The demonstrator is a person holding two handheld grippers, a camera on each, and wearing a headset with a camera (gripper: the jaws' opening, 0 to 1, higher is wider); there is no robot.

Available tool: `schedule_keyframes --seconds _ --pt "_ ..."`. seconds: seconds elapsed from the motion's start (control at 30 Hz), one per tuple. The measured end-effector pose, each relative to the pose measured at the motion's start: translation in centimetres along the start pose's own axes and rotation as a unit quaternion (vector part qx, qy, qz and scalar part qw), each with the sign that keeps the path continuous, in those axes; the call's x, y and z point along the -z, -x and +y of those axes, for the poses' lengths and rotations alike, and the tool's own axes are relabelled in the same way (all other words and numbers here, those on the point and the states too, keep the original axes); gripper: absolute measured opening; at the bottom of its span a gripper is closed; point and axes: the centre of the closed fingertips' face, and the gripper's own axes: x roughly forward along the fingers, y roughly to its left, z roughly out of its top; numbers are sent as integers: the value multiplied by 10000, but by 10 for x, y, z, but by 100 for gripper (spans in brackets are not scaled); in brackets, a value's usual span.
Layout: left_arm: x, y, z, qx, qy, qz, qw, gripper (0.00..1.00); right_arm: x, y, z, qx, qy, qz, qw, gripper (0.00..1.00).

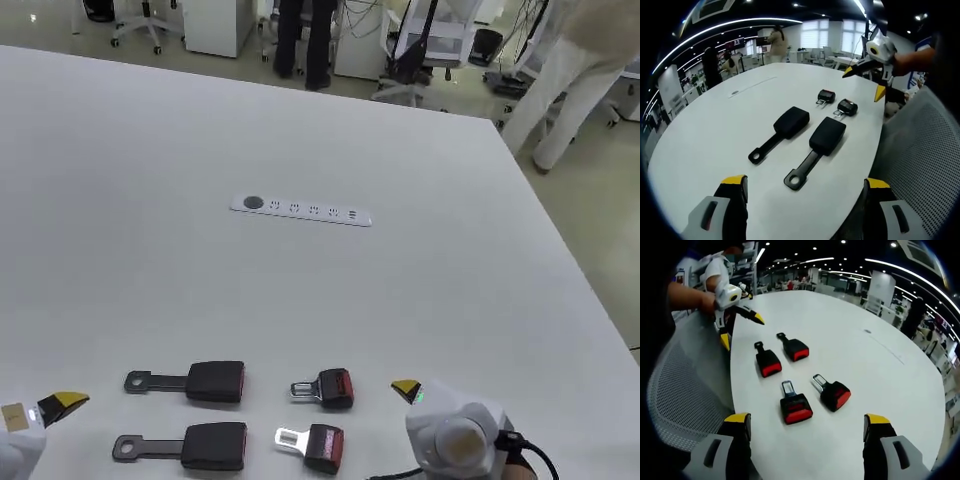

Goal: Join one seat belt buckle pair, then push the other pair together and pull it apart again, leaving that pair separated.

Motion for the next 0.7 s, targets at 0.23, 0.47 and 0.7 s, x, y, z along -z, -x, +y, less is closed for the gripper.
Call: schedule_keyframes --seconds 0.23,0.47,0.7 --pt "2 -2 0 51 -38 4 10000 95 1 0 0 -1 67 50 10000 94" --pt "4 -3 0 65 -49 81 9999 94 4 0 2 -8 47 58 10000 93" --pt "3 -1 10 -114 0 66 9999 94 5 0 2 -5 -183 -76 9998 95"
